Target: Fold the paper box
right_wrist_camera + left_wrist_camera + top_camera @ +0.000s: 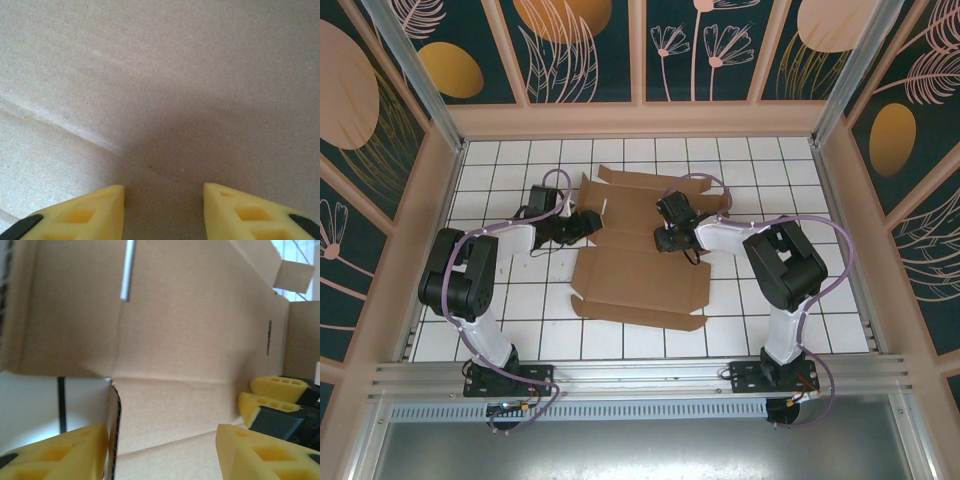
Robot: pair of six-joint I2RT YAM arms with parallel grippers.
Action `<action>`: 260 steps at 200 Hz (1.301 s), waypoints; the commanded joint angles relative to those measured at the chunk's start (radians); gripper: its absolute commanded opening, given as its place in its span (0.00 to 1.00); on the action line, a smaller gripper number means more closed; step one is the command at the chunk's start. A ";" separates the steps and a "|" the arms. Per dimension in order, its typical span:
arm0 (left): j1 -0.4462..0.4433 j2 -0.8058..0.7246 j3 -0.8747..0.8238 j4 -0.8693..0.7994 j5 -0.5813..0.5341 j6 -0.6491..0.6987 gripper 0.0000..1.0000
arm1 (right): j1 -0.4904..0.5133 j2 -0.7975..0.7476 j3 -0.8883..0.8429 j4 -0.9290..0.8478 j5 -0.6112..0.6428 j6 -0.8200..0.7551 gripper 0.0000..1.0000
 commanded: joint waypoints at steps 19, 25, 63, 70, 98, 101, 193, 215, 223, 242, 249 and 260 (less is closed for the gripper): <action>-0.030 0.014 0.033 0.028 0.032 0.006 0.57 | 0.009 0.084 -0.023 -0.066 -0.010 -0.018 0.43; -0.034 0.018 0.042 0.021 0.029 0.009 0.57 | 0.009 0.086 -0.023 -0.067 -0.011 -0.017 0.43; -0.086 0.100 0.120 -0.035 0.012 0.020 0.57 | 0.011 0.085 -0.022 -0.076 -0.006 -0.021 0.43; -0.096 0.117 0.132 -0.045 0.009 0.022 0.57 | 0.011 0.084 -0.022 -0.079 -0.006 -0.020 0.43; -0.118 0.167 0.176 -0.100 -0.006 0.027 0.56 | 0.012 0.078 -0.020 -0.086 0.003 -0.022 0.43; -0.118 0.167 0.179 -0.103 -0.009 0.029 0.56 | 0.012 0.078 -0.020 -0.087 0.003 -0.023 0.43; -0.089 -0.144 0.375 -0.320 -0.192 0.055 0.53 | 0.004 -0.169 0.086 -0.127 -0.069 0.013 0.48; -0.186 -0.157 0.352 -0.326 -0.243 0.049 0.41 | -0.018 -0.139 0.118 -0.138 -0.070 0.004 0.48; -0.220 -0.156 0.329 -0.317 -0.261 0.042 0.31 | -0.026 -0.127 0.124 -0.135 -0.069 0.000 0.47; -0.255 -0.158 0.224 -0.246 -0.280 -0.015 0.00 | -0.051 -0.116 0.113 -0.096 -0.069 -0.004 0.45; -0.262 -0.154 0.187 -0.225 -0.290 -0.029 0.00 | -0.065 -0.114 0.107 -0.077 -0.069 -0.004 0.42; -0.287 -0.118 0.156 -0.226 -0.298 -0.016 0.00 | -0.076 -0.104 0.100 -0.055 -0.123 -0.003 0.35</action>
